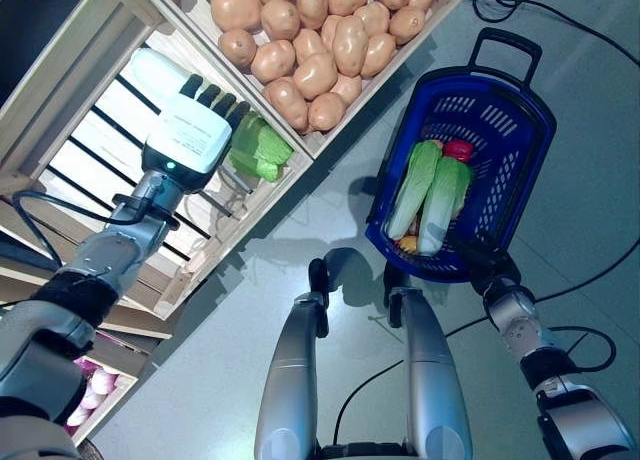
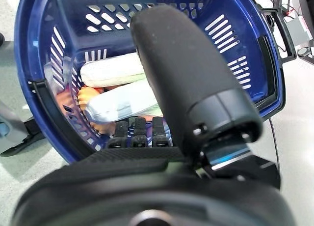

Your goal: Put vegetables into the basket

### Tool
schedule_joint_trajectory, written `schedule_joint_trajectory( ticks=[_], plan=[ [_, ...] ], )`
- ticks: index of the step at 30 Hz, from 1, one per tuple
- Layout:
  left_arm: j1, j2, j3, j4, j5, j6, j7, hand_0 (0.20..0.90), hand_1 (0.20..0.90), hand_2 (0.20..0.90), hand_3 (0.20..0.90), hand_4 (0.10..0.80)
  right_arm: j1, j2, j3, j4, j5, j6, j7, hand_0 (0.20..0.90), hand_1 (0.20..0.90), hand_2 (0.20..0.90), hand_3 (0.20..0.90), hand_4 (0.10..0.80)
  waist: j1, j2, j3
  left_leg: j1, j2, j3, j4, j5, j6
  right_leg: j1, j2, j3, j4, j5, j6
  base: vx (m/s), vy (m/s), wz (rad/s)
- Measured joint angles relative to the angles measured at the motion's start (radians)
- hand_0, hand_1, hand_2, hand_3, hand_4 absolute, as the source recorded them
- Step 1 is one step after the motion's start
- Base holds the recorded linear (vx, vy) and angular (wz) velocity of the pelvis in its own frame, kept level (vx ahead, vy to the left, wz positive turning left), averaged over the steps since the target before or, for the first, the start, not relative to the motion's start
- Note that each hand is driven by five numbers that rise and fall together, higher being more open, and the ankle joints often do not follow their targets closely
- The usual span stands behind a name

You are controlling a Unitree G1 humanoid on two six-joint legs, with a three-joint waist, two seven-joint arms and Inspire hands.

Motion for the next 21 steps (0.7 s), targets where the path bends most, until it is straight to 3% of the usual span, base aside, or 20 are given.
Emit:
schedule_joint_trajectory(
  ticks=[9,14,21],
  plan=[
    [-0.002,-0.006,0.0,0.035,-0.013,0.0,-0.036,0.9,0.9,0.9,0.9,0.8,-0.003,-0.001,0.0,0.0,0.0,0.001,0.0,0.9,0.9,0.9,0.9,0.8,-0.007,0.0,0.0,0.0,0.006,0.006,-0.003,0.0,-0.001,-0.004,0.007,0.004,-0.002,0.001,-0.003,0.005,0.007,-0.02],
    [-0.025,-0.04,-0.004,0.06,-0.041,0.0,-0.157,0.9,0.9,0.9,0.9,0.8,-0.021,-0.003,0.001,0.0,0.0,0.008,0.0,0.9,0.9,0.9,0.9,0.8,-0.009,0.0,0.0,-0.002,0.006,0.006,-0.003,0.0,0.0,-0.006,0.008,0.005,-0.004,0.001,-0.002,0.0,0.0,0.0],
    [-0.113,-0.043,-0.079,0.076,-0.089,0.006,-0.249,0.9,0.9,0.9,0.9,0.8,-0.052,-0.007,0.029,0.0,0.0,0.009,-0.001,0.9,0.9,0.9,0.9,0.8,-0.028,-0.001,0.0,-0.016,0.009,0.007,-0.001,-0.001,0.0,-0.019,0.014,0.009,-0.007,0.005,-0.001,0.002,-0.001,0.0]
  ],
)
